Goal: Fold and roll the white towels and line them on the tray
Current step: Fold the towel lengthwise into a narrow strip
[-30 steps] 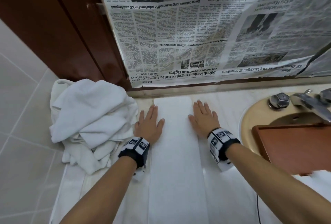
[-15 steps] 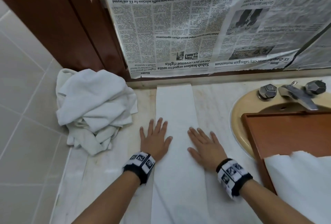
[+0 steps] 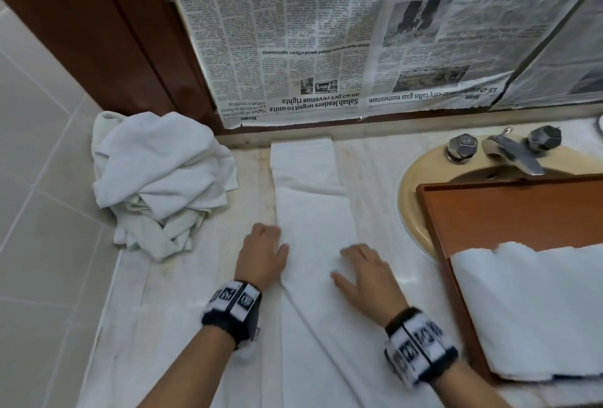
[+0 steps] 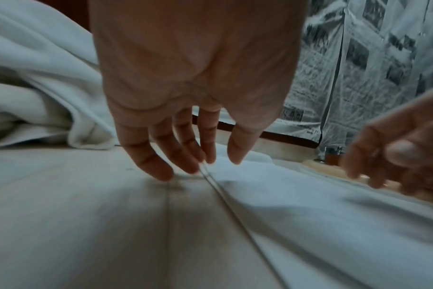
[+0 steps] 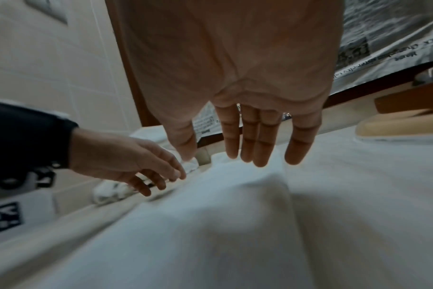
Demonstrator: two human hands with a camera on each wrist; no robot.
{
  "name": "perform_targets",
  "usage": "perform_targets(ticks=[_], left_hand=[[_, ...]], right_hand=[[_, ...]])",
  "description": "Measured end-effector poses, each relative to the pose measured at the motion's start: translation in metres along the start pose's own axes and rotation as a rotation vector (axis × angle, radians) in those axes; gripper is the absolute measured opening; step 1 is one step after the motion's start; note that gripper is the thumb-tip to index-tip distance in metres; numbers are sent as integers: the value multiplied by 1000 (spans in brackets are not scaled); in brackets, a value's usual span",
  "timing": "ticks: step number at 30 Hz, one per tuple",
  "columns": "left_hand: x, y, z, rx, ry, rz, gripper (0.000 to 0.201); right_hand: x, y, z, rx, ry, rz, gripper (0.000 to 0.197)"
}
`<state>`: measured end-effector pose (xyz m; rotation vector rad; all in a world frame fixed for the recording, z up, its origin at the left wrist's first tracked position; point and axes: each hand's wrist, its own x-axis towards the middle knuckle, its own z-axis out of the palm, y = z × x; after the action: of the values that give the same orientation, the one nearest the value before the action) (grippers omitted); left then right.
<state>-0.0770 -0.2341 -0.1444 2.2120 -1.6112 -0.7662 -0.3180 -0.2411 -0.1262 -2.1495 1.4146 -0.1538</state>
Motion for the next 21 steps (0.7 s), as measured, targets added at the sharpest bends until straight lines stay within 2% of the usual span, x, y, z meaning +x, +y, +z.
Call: perform_targets(ticks=[2,5,7,10,14,18,21], left_hand=[[-28,-4,5,-77,-22,-95,23],[-56,-3,18,-114,-73,-221,25],[-64,1,26,-113,-45,-266,27],[-65,7,30,-142,12,-323,19],[-64,6,32,-176,41,-332,9],[-72,3,35,-216,98,-296,12],[-80,1,38,-236,136,-252,16]], right_hand=[[-42,-4,11,-14,-24,-7,63],[-72,0,23,-137,-134,26,57],[-77,5,26,-156,-152,35,41],[-76,4,24,-192,-144,38,19],[-89,-11,3,-68,-196,81,15],[-129,-45,-7,-54,-256,-24,17],[-161,-71,13,-122,-318,-79,22]])
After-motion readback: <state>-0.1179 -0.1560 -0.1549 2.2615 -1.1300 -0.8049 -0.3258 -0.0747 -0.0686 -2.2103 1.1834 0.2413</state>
